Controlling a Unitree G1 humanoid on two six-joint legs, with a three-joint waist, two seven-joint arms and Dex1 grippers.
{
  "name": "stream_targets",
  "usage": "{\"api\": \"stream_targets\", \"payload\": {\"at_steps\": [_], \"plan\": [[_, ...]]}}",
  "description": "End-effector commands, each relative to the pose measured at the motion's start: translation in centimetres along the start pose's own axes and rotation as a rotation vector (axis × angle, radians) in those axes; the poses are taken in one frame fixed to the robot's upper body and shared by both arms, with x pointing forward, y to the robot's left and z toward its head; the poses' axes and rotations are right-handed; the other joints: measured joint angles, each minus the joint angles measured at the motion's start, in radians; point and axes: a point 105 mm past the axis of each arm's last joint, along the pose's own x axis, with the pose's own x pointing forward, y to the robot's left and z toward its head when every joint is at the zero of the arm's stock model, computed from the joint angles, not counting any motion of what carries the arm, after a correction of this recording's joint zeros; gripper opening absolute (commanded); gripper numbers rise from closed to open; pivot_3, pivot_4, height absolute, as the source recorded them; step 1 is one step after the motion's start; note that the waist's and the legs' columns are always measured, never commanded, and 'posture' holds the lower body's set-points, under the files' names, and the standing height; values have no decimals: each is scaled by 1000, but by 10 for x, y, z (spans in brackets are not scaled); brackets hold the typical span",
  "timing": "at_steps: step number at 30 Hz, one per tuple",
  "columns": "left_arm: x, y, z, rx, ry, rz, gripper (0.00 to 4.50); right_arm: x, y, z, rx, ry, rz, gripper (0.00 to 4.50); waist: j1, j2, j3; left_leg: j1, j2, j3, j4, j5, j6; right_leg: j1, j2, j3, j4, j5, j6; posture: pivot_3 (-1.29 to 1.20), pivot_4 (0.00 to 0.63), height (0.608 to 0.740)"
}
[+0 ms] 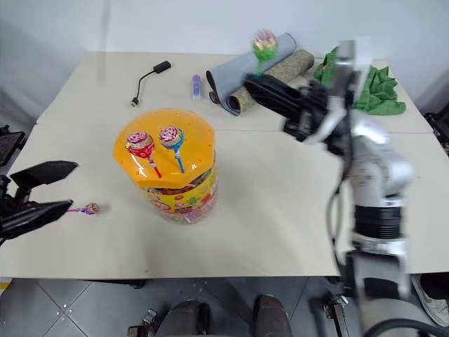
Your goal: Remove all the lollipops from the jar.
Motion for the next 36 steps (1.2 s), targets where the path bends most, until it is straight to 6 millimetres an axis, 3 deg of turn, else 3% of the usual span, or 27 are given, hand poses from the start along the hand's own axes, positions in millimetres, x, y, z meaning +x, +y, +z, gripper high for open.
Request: {"api": "stream_targets", "payload": {"at_steps": [1, 4, 8, 12, 14, 16, 18, 21, 26, 30, 36], "plan": [[0, -5, -14, 16, 78, -67, 3553, -63, -19, -69, -102, 485, -104, 13, 1, 1, 0, 0, 0, 3, 0, 0, 0, -1, 0, 0, -1, 0, 0, 0, 150, 740], [2, -3, -20, 21, 82, -73, 3553, -99, -13, -109, -78, 721, -112, 13, -11, 2, 1, 0, 2, 6, -1, -1, 0, -2, 0, -1, -2, 0, 0, 0, 150, 740], [5, 0, -23, 40, 72, -84, 3553, -118, -5, -137, -51, 777, -111, 13, -27, 5, 3, 2, 3, 9, 0, 1, -1, -2, 0, 2, -1, 0, 0, 0, 150, 740], [7, 1, -20, 59, 63, -89, 3553, -129, 5, -147, 6, 776, -70, 1012, -18, 5, 3, 3, 4, 8, 2, 2, 0, -2, 0, 3, 0, 0, -1, 0, 150, 740], [4, 4, -19, 65, 65, -77, 3553, -122, 6, -135, -24, 699, -47, 1670, -13, 5, 3, 3, 4, 7, 2, 1, 0, -2, 0, 3, 0, 0, -1, 0, 150, 740], [2, 5, -17, 66, 62, -64, 3553, -107, 7, -114, -71, 567, -11, 2322, -12, 5, 3, 2, 4, 7, 2, 1, 0, -2, 0, 2, 0, 0, -1, 0, 150, 740], [-1, 8, -14, 66, 45, -38, 3553, -79, 21, -77, -87, 323, 97, 2858, -12, 5, 3, 2, 3, 6, 2, 1, 0, -2, 0, 2, -1, 0, -1, 0, 150, 740], [-6, 12, -9, 63, 9, 5, 3553, -44, 44, -34, -97, 110, 227, 2858, -13, 7, 4, 3, 4, 4, 2, 1, 0, -2, 0, 2, -1, 0, -1, 0, 150, 740], [-14, 13, -12, 54, -14, 57, 3553, 8, 94, 10, -98, -121, 436, 2858, -11, 6, 4, 2, 4, -1, 2, 1, -1, -2, 0, 0, 1, 0, -1, 0, 150, 740], [-13, 12, -14, 50, -26, 68, 3553, 45, 124, 28, -113, -223, 581, 2858, -11, 6, 4, 2, 3, -2, 2, 1, -1, -1, 0, -1, 1, 0, -1, 0, 150, 740], [-10, 10, -17, 52, -29, 78, 3553, 88, 135, 36, -95, -250, 604, 2858, -13, 6, 3, 1, 3, -5, 3, 1, -1, -1, 0, -2, 2, 0, 0, 0, 150, 740]]}}
